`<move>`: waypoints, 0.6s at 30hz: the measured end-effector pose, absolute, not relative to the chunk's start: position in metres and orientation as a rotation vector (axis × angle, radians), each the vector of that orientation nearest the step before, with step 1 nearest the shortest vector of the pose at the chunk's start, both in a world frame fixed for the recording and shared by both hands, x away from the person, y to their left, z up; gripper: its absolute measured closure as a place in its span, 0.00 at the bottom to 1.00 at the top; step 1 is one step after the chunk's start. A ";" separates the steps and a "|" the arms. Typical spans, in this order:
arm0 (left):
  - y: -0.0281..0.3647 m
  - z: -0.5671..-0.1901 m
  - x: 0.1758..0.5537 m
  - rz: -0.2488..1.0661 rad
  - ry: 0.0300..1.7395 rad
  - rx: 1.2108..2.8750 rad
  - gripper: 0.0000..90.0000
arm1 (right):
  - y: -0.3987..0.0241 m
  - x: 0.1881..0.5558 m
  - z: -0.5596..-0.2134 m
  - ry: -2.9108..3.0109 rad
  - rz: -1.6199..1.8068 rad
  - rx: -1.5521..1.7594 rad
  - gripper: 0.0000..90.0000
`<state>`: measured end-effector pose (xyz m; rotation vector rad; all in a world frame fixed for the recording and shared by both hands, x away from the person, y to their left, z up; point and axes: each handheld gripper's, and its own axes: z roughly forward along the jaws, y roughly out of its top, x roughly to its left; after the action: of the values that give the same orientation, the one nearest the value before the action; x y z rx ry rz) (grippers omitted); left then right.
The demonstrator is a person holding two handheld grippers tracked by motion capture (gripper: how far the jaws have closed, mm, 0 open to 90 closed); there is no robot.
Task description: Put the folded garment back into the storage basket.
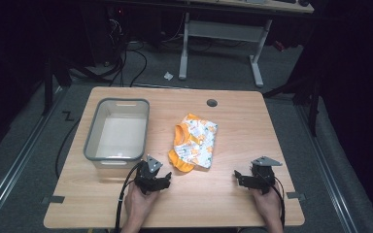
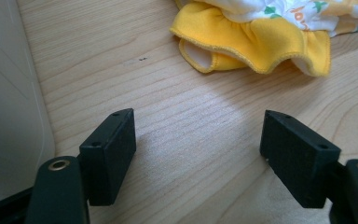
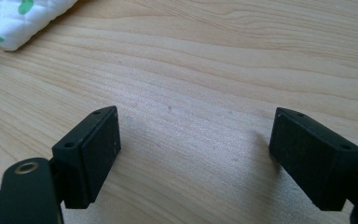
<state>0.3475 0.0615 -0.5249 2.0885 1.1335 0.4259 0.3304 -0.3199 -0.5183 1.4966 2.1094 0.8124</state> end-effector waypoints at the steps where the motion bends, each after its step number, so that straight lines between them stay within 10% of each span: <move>1: 0.062 -0.525 0.348 0.425 1.133 2.088 0.30 | -0.320 0.330 -0.518 2.110 0.812 1.496 0.18; 18: 0.060 -0.524 0.348 0.424 1.169 2.078 0.29 | -0.320 0.330 -0.518 2.110 0.813 1.496 0.18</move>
<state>0.3483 0.0596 -0.5240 2.0778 1.1692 0.4241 0.3304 -0.3199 -0.5182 1.4955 2.1105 0.8128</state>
